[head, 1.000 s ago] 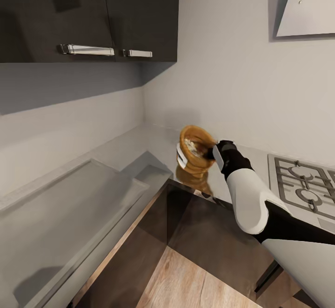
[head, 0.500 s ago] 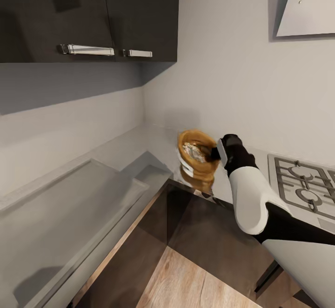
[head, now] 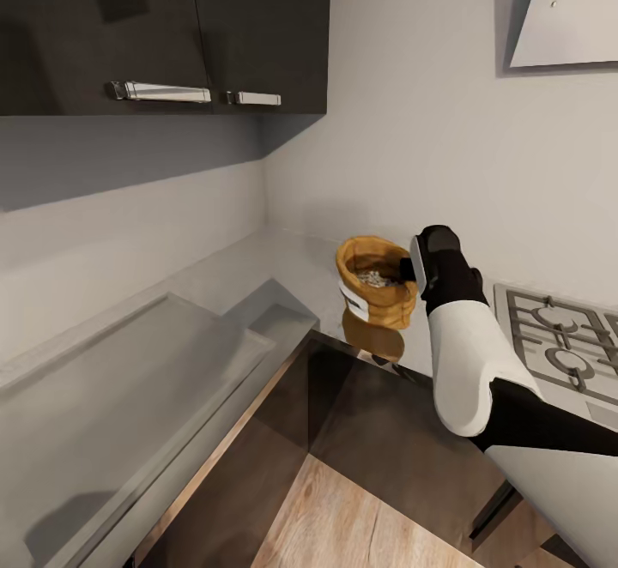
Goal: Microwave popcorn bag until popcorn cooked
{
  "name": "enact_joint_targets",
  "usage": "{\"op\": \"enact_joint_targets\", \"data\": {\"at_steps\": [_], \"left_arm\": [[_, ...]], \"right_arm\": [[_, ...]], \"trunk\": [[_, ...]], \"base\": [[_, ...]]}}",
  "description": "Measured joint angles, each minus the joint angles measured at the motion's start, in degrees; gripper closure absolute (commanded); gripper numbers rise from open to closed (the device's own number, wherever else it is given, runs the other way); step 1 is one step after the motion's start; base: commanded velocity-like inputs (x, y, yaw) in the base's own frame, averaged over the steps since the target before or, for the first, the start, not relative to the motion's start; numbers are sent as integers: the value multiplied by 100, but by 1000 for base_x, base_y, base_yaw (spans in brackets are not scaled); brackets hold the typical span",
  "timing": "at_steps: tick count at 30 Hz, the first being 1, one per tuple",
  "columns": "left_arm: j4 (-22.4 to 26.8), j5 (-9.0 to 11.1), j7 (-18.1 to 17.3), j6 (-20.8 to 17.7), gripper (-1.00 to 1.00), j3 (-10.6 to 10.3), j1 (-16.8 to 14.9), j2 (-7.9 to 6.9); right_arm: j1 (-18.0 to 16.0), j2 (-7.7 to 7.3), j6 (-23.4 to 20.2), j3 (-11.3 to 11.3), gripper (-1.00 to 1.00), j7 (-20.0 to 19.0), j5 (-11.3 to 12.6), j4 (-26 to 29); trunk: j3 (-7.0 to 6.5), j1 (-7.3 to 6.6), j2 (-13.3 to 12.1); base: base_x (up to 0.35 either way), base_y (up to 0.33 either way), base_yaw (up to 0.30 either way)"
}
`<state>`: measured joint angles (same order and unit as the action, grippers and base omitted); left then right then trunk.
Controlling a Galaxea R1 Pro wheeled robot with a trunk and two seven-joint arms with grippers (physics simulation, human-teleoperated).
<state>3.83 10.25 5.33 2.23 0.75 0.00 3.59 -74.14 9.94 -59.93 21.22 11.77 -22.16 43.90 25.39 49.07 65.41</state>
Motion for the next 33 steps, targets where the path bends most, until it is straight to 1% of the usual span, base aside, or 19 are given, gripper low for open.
{"op": "enact_joint_targets", "data": {"at_steps": [7,17,20,24,26,33], "left_arm": [[-7,-13,-8,0,-100,-7,0,8],[0,-1,10,6,-100,-7,0,10],[0,1,6,5,-100,-8,0,9],[0,-3,8,5,-100,-5,-1,9],[0,1,8,3,-100,-6,0,9],[0,3,9,6,-100,-2,0,9]], "right_arm": [[0,0,0,13,100,-3,3,1],[1,-1,1,55,100,-42,31,-2],[-3,-1,3,55,100,-204,42,-5],[0,-1,6,55,100,-821,60,-1],[1,-2,6,51,100,-1006,52,-2],[-1,-2,6,-19,100,-1060,6,0]], "trunk": [[0,0,0],[0,3,-1],[0,3,-1],[0,3,-1],[0,3,-1],[0,3,-1]], "base": [[-12,0,0],[-324,0,0],[-345,0,0],[-345,0,0],[-345,0,0],[-345,0,0]]}}
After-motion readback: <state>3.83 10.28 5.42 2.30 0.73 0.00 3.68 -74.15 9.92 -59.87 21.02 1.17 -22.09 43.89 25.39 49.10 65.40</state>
